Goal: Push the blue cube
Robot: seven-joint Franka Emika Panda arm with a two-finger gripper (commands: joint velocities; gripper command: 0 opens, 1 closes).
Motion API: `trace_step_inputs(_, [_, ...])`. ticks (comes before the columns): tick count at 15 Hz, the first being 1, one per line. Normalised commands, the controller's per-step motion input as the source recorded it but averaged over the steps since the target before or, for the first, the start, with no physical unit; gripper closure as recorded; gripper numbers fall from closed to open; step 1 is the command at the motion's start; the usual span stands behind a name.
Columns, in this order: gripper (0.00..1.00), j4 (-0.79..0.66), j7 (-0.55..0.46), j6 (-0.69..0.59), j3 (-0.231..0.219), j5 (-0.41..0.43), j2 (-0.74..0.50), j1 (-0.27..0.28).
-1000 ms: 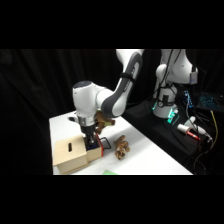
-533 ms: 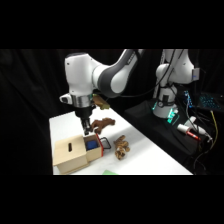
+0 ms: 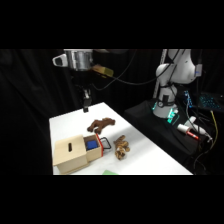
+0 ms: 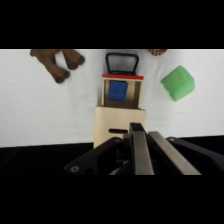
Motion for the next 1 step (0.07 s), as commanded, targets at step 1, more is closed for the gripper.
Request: trace_step_inputs(1, [0.96,0.16,-0.01,-0.41,0.005,-0.016,-0.13,-0.015])
